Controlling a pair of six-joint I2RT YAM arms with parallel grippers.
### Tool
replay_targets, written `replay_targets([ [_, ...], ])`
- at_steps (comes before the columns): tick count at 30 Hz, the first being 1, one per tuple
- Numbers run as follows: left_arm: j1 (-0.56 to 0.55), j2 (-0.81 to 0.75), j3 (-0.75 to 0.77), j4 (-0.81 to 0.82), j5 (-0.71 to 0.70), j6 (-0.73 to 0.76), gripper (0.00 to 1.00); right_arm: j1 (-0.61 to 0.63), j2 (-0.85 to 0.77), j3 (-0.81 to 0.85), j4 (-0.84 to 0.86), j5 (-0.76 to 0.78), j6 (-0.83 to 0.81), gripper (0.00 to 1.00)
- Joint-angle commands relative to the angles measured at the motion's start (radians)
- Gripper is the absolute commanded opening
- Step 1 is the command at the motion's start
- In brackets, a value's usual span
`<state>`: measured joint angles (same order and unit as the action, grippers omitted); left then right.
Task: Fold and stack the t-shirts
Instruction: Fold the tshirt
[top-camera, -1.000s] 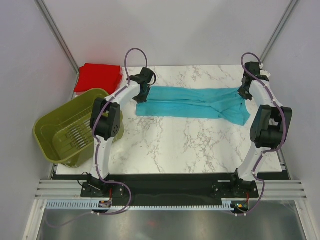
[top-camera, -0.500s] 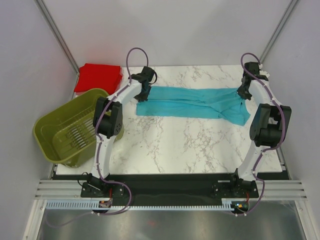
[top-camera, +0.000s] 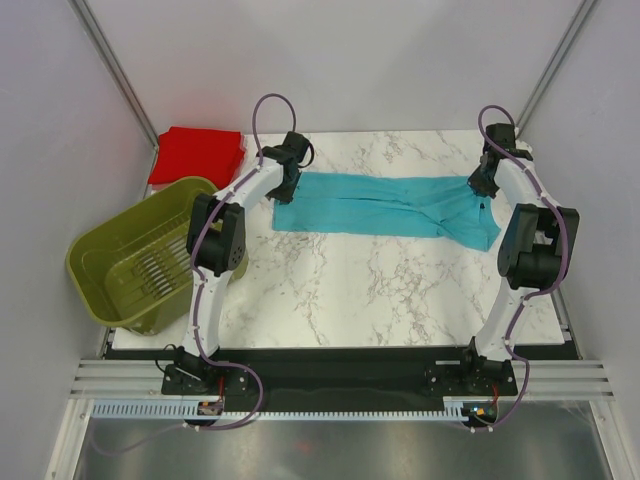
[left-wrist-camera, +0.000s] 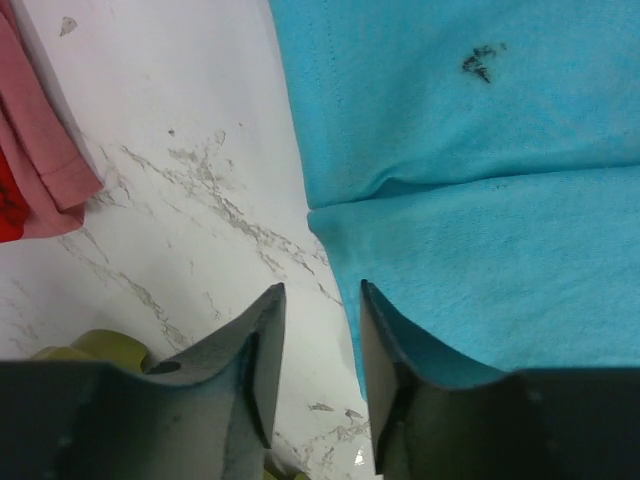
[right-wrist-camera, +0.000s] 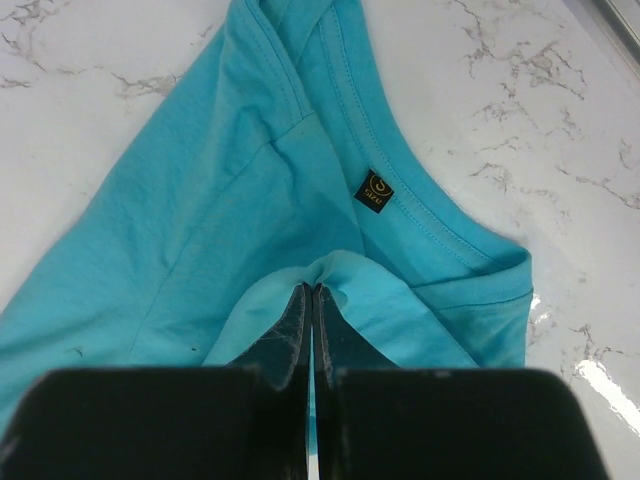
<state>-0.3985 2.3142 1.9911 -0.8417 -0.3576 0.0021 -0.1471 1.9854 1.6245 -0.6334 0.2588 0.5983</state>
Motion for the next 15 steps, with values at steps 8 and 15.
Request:
replay_targets([
  [8, 0.003, -0.058, 0.071, -0.034, 0.059, -0.046, 0.47, 0.006, 0.006, 0.044, 0.028, 0.022, 0.015, 0.00],
  [15, 0.001, -0.069, 0.028, -0.033, 0.314, -0.152, 0.44, -0.003, 0.045, 0.070, 0.015, 0.071, 0.017, 0.02],
])
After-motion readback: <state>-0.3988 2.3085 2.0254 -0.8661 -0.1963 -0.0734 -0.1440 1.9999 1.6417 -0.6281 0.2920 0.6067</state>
